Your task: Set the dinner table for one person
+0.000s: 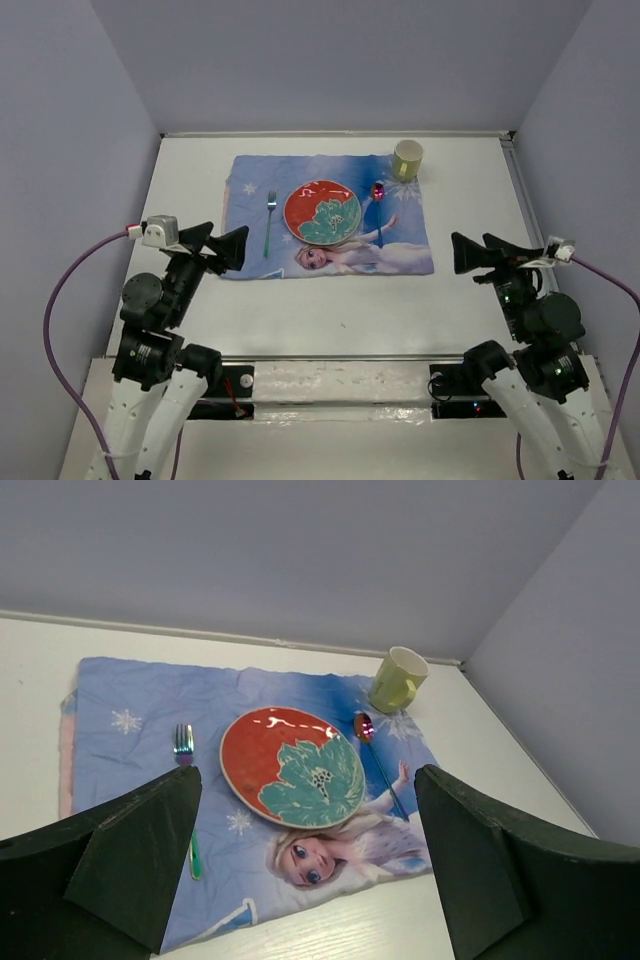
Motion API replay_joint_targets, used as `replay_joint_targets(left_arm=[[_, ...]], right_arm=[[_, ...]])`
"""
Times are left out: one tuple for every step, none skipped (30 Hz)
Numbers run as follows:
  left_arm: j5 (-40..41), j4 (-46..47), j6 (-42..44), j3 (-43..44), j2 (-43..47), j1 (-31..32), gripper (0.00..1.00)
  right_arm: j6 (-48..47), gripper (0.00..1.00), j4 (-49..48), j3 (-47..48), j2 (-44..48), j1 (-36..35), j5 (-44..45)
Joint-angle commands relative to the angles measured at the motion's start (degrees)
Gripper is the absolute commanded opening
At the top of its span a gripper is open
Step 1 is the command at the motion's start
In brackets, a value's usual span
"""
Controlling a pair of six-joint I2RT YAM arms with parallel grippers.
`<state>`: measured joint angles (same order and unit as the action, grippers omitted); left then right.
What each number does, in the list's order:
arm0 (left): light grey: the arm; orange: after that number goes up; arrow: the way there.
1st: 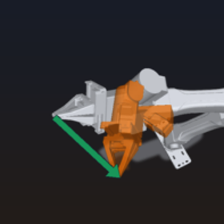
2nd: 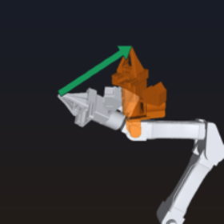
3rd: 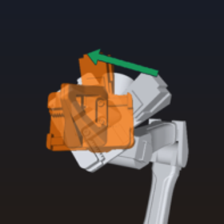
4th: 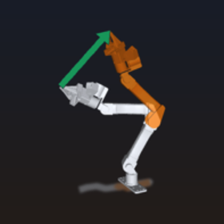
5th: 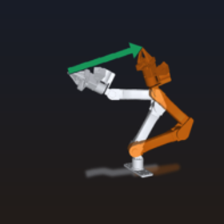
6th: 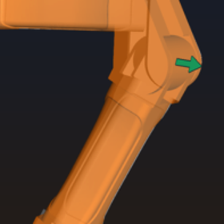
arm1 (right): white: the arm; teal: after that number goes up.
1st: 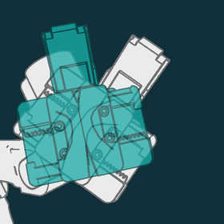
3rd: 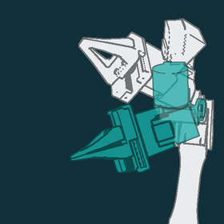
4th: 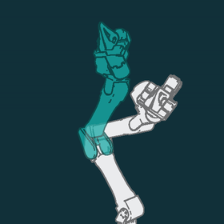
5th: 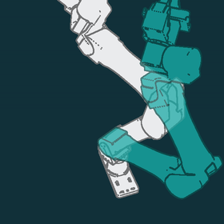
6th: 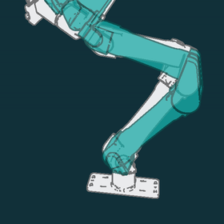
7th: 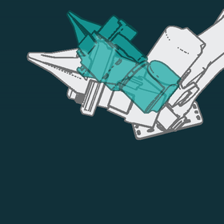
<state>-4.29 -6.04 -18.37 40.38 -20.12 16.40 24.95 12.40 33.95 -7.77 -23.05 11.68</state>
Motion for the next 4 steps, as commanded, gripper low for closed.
replay_joint_targets(left_arm=[[-4.7,3.0,-0.3,-3.4,1.7,-0.1,0.99],[-4.8,2.9,0.0,-3.6,1.8,-0.2,0.99],[-4.8,2.9,0.1,-3.6,2.0,-0.1,0.99],[-4.8,3.0,0.2,-3.4,2.1,-0.2,0.99]], right_arm=[[1.0,1.0,1.9,1.0,-4.5,0.0,-1.5],[1.2,1.0,1.9,1.3,-5.0,0.0,-1.7],[1.4,1.0,1.5,1.6,-5.5,0.0,-1.6],[1.4,1.0,1.3,2.2,-6.4,0.0,-1.5]])
